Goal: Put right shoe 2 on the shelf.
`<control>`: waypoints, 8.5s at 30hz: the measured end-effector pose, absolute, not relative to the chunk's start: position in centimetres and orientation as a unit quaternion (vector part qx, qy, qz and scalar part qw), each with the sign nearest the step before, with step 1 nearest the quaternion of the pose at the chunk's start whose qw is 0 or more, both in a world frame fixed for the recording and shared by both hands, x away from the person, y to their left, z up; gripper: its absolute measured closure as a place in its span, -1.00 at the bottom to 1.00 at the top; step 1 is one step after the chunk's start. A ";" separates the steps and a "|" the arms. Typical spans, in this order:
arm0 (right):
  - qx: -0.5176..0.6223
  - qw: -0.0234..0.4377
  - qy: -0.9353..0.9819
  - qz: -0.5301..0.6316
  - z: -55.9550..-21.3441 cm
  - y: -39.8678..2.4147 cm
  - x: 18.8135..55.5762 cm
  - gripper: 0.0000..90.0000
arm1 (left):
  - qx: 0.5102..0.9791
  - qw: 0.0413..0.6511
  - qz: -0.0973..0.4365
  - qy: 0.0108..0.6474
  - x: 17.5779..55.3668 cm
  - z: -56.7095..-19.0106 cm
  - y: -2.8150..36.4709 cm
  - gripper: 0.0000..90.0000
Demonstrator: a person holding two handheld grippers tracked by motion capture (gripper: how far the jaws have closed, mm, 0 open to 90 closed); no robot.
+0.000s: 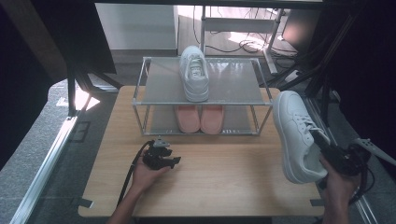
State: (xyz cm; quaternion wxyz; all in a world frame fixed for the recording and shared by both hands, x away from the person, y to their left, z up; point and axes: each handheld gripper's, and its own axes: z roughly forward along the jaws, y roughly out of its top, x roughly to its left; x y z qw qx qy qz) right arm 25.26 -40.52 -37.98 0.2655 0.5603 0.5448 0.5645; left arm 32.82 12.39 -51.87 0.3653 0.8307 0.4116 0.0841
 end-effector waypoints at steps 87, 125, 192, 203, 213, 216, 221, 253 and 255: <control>0.567 0.211 0.535 0.590 -29.4 -27.5 44.3 0.87 | 0.828 0.376 0.080 0.408 32.9 -51.8 12.7 0.06; 0.601 0.218 0.551 0.537 -30.2 -21.0 51.1 0.83 | 0.830 0.379 0.075 0.403 32.9 -51.7 12.7 0.06; 0.550 0.194 0.597 0.551 -31.4 -23.5 47.3 0.42 | 0.833 0.370 0.077 0.404 32.9 -52.0 12.5 0.06; 0.551 0.193 0.614 0.532 -33.1 -23.5 46.8 0.43 | 0.833 0.369 0.079 0.405 32.7 -52.1 12.8 0.06; 0.550 0.192 0.635 0.507 -35.3 -23.2 46.6 0.47 | 0.831 0.372 0.082 0.406 32.5 -51.9 13.0 0.06; 0.550 0.191 0.638 0.504 -35.8 -23.2 46.4 0.56 | 0.831 0.371 0.082 0.406 32.5 -52.0 12.9 0.06; 0.540 0.181 0.656 0.495 -36.5 -23.3 46.1 0.80 | 0.832 0.369 0.081 0.406 32.4 -52.1 12.8 0.06; 0.511 0.160 0.672 0.511 -37.0 -20.5 45.7 1.00 | 0.835 0.364 0.080 0.404 32.5 -52.3 12.5 0.06; 0.512 0.153 0.671 0.514 -37.0 -20.7 45.7 1.00 | 0.835 0.364 0.080 0.405 32.5 -52.3 12.5 0.06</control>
